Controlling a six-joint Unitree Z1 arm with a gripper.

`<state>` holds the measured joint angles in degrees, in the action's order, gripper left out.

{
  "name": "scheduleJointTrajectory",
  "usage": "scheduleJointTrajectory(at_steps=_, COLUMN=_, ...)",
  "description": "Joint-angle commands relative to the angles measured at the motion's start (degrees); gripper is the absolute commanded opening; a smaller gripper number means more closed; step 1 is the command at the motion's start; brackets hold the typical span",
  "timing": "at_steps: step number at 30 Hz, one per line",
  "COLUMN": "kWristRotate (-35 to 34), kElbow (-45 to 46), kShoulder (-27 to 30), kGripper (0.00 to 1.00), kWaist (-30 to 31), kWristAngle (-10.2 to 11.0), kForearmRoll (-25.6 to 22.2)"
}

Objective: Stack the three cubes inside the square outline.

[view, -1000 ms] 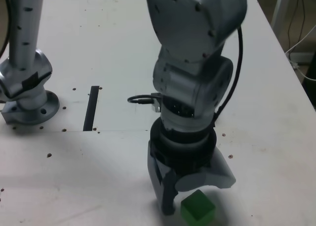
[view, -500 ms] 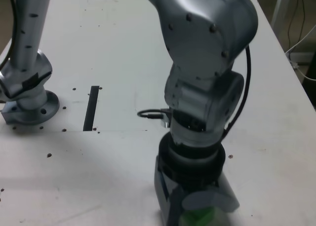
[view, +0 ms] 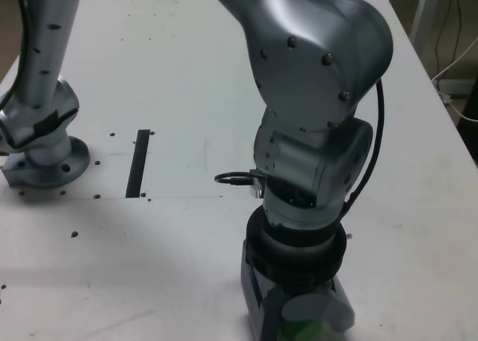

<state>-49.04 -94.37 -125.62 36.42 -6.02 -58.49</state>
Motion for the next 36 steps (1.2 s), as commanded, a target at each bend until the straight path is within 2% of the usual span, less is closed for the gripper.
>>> scheduleJointTrajectory(at_steps=1, kWristRotate=0.0, kElbow=0.1, kShoulder=0.1, kGripper=0.29, kWaist=0.1, kWristAngle=0.3, kForearmRoll=-0.1)
scheduleJointTrajectory(at_steps=6, kWristRotate=0.0, kElbow=0.7, kShoulder=0.8, kGripper=0.16, kWaist=0.1, kWristAngle=1.4, kForearmRoll=0.2)
scheduleJointTrajectory(at_steps=14, kWristRotate=0.2, kElbow=2.0, kShoulder=3.1, kGripper=0.08, kWaist=0.1, kWristAngle=3.9, kForearmRoll=0.0)
scheduleJointTrajectory(at_steps=20, kWristRotate=3.5, kElbow=2.5, kShoulder=7.2, kGripper=0.08, kWaist=-0.8, kWristAngle=4.6, kForearmRoll=-3.6)
scheduleJointTrajectory(at_steps=25, kWristRotate=9.7, kElbow=1.5, kShoulder=11.4, kGripper=0.08, kWaist=-3.7, kWristAngle=4.9, kForearmRoll=-8.8)
scheduleJointTrajectory(at_steps=30, kWristRotate=18.2, kElbow=-2.8, kShoulder=13.9, kGripper=0.08, kWaist=-7.8, kWristAngle=7.9, kForearmRoll=-15.1)
scheduleJointTrajectory(at_steps=32, kWristRotate=22.1, kElbow=-3.8, kShoulder=14.4, kGripper=0.08, kWaist=-10.0, kWristAngle=8.7, kForearmRoll=-16.4)
scheduleJointTrajectory(at_steps=36, kWristRotate=31.7, kElbow=-4.1, kShoulder=14.8, kGripper=0.08, kWaist=-16.4, kWristAngle=8.8, kForearmRoll=-17.7)
